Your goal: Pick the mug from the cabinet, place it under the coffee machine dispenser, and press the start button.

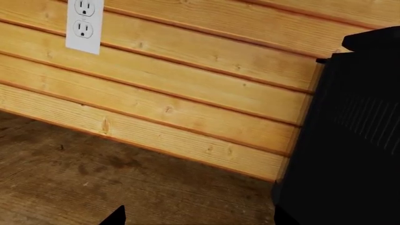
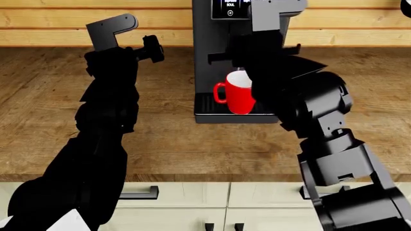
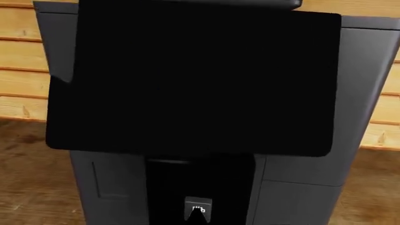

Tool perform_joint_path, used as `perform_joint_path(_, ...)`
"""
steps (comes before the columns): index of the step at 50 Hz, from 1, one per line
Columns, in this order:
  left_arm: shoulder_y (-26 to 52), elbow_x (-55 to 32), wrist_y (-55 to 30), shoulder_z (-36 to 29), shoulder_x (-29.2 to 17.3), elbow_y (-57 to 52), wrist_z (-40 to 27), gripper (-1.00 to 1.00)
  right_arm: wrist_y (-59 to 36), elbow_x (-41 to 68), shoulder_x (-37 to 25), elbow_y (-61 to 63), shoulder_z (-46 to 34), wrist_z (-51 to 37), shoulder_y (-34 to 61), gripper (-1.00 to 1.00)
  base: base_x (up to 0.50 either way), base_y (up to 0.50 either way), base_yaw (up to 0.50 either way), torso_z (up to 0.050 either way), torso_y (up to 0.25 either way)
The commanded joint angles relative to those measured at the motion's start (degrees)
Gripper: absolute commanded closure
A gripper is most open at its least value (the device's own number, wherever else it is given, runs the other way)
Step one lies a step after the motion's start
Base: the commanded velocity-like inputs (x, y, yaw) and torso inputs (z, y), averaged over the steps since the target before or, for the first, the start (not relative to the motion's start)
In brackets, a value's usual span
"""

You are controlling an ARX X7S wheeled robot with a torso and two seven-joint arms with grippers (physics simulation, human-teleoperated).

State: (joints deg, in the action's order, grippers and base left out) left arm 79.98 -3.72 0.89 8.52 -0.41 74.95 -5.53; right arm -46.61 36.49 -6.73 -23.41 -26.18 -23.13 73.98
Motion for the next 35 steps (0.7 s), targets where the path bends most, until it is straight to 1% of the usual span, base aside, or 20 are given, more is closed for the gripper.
perform_joint_path(1, 0.02, -0.07, -0.03, -0.01, -0.01, 0.00, 0.06, -1.00, 1.09, 6.93, -0.71, -5.95, 3.37, 1.74, 0.35, 1.00, 0.02, 0.00, 0.01, 0.000, 0.000)
perform_joint_path(10, 0.00, -0.06, 0.01, 0.03, -0.02, 0.00, 0.05, -1.00, -5.98, 12.77, -4.92, 17.29, 5.65, -6.46, -5.24, 1.00, 0.00, 0.00, 0.00, 0.000, 0.000)
perform_joint_path(18, 0.03, -0.04, 0.00, 0.03, -0.02, 0.00, 0.02, -1.00, -9.21, 17.07, -6.37, 27.71, 7.41, -10.49, -8.09, 1.00, 0.00, 0.00, 0.00, 0.000, 0.000)
perform_joint_path(26, 0.00, -0.08, 0.02, 0.14, -0.03, 0.00, 0.00, -1.00, -13.35, 22.88, -8.45, 41.36, 9.50, -15.88, -12.03, 1.00, 0.00, 0.00, 0.00, 0.000, 0.000)
perform_joint_path(27, 0.03, -0.13, 0.00, 0.20, -0.04, 0.00, 0.03, -1.00, -13.62, 23.19, -8.79, 42.63, 9.46, -16.28, -12.62, -1.00, 0.00, 0.00, 0.00, 0.000, 0.000)
perform_joint_path(33, 0.88, -2.20, 2.60, 1.65, 0.00, -0.34, 3.27, -1.00, -14.95, 26.54, -10.55, 49.49, 11.17, -19.09, -15.76, -1.00, 0.00, 0.00, 0.00, 0.000, 0.000)
perform_joint_path(34, -0.93, -3.54, -1.38, 1.21, 0.25, -7.07, 3.25, -1.00, -15.24, 27.41, -10.90, 50.83, 11.71, -19.78, -16.32, -1.00, 0.00, 0.00, 0.00, 0.000, 0.000)
perform_joint_path(35, -5.92, -6.94, -8.92, -0.83, 0.32, -15.67, 2.03, -1.00, -15.43, 28.18, -11.35, 52.24, 12.30, -20.46, -16.96, -1.00, 0.00, 0.00, 0.00, 0.000, 0.000)
